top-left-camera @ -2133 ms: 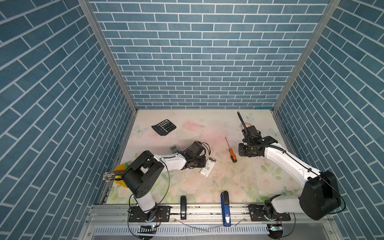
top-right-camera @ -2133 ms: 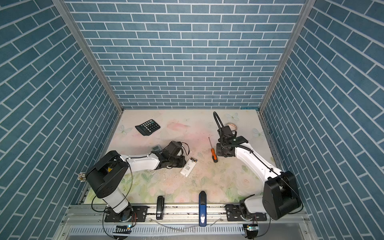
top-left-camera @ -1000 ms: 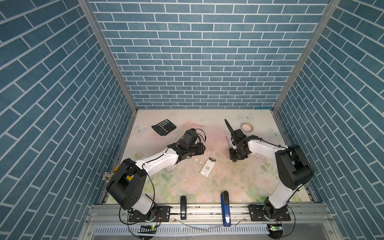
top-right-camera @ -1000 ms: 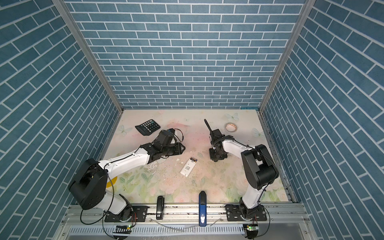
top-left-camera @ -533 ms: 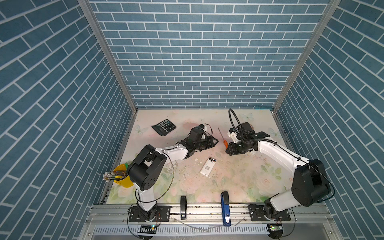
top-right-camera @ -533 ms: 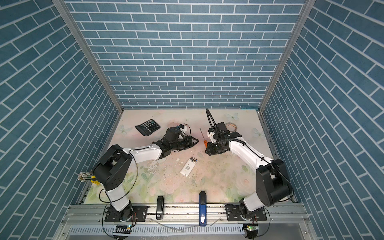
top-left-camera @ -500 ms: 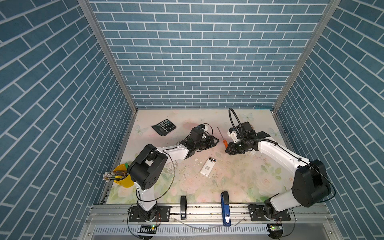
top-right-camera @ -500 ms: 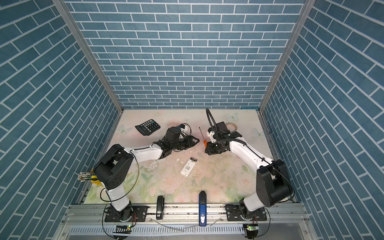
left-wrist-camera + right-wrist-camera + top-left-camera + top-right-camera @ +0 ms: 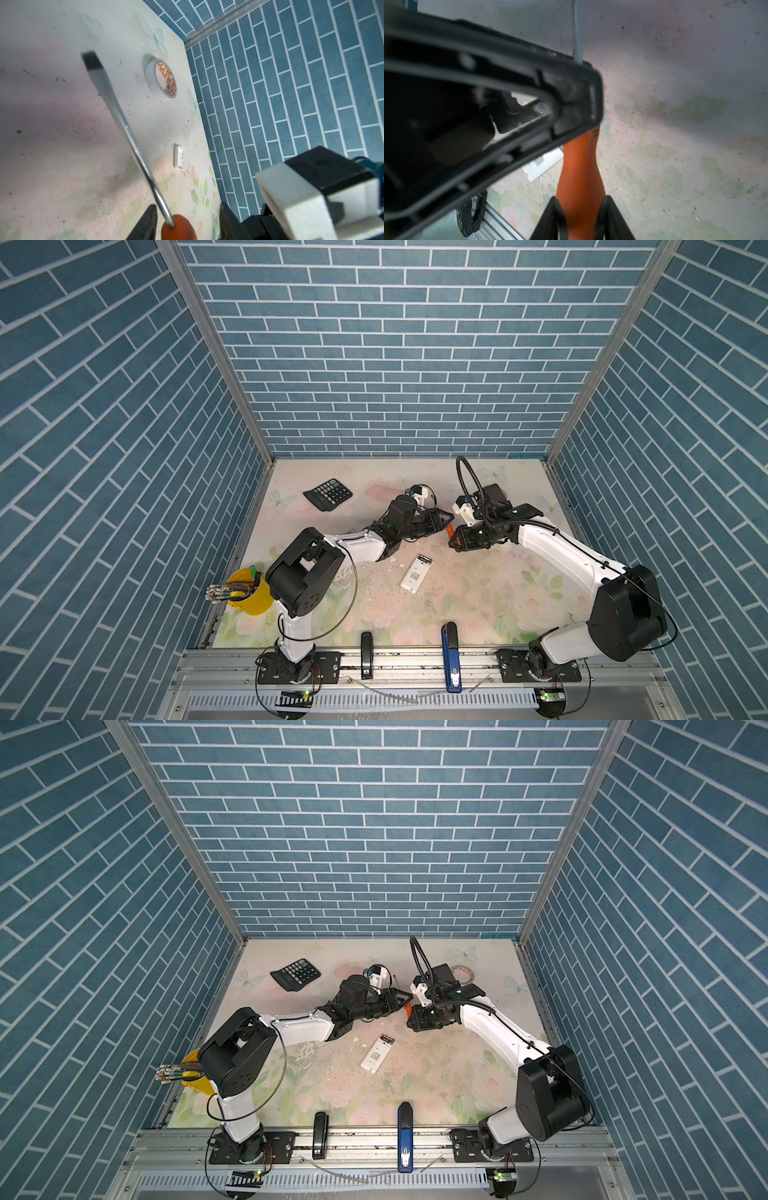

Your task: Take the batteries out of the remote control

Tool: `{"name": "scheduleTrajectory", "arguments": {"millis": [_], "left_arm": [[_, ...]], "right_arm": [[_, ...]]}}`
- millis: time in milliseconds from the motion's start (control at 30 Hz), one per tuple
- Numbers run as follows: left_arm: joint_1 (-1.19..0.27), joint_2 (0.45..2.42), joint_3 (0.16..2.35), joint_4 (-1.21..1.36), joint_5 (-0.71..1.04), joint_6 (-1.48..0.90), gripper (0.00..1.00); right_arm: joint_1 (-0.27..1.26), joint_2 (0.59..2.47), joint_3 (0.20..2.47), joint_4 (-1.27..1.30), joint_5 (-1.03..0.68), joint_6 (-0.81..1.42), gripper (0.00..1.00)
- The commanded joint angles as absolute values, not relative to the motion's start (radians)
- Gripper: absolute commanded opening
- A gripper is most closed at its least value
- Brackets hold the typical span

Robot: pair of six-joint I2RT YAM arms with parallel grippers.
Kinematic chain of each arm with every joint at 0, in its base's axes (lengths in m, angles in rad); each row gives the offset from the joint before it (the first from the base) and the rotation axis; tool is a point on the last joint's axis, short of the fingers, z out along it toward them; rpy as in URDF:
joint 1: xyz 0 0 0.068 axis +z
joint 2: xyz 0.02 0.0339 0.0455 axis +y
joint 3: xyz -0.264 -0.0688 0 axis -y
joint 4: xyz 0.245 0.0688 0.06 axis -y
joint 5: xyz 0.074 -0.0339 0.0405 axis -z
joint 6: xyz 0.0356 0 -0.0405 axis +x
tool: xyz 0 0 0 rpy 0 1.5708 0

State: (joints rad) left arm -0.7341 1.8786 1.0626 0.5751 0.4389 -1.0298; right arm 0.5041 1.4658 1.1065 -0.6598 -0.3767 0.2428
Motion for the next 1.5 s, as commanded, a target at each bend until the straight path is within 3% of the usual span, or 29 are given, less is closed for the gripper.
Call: {"name": "scheduleTrajectory", "arguments": {"millis": [0, 133, 367, 433, 600, 700, 967, 1467], "left_arm": [[-0.742, 1.898, 1.066, 0.622, 0.439, -1.049, 0.47], [-0.744, 1.898, 1.075, 0.61, 0.434, -1.047, 0.42], [-0.742, 1.908, 1.071, 0.639, 0.42, -1.066, 0.11], [-0.741, 1.91, 1.068, 0.658, 0.413, -1.082, 0.05], [-0.716, 1.93, 1.096, 0.742, 0.402, -1.18, 0.0], [-0.691, 1.946, 1.146, 0.783, 0.407, -1.25, 0.0], [-0.658, 1.941, 1.243, 0.833, 0.362, -1.386, 0.0], [-0.661, 1.874, 1.275, 0.842, 0.38, -1.43, 0.0]], "right_arm": [[0.508, 1.445, 1.153, -0.637, -0.405, 0.23, 0.0], [0.508, 1.447, 1.152, -0.632, -0.403, 0.23, 0.0], [0.507, 1.436, 1.147, -0.623, -0.404, 0.234, 0.0], [0.508, 1.428, 1.146, -0.62, -0.394, 0.24, 0.07], [0.506, 1.365, 1.117, -0.562, -0.328, 0.295, 0.48], [0.506, 1.29, 1.062, -0.463, -0.287, 0.358, 0.57], [0.506, 1.137, 0.875, -0.107, -0.151, 0.553, 0.57], [0.505, 1.188, 0.925, 0.078, -0.173, 0.502, 0.58]]}}
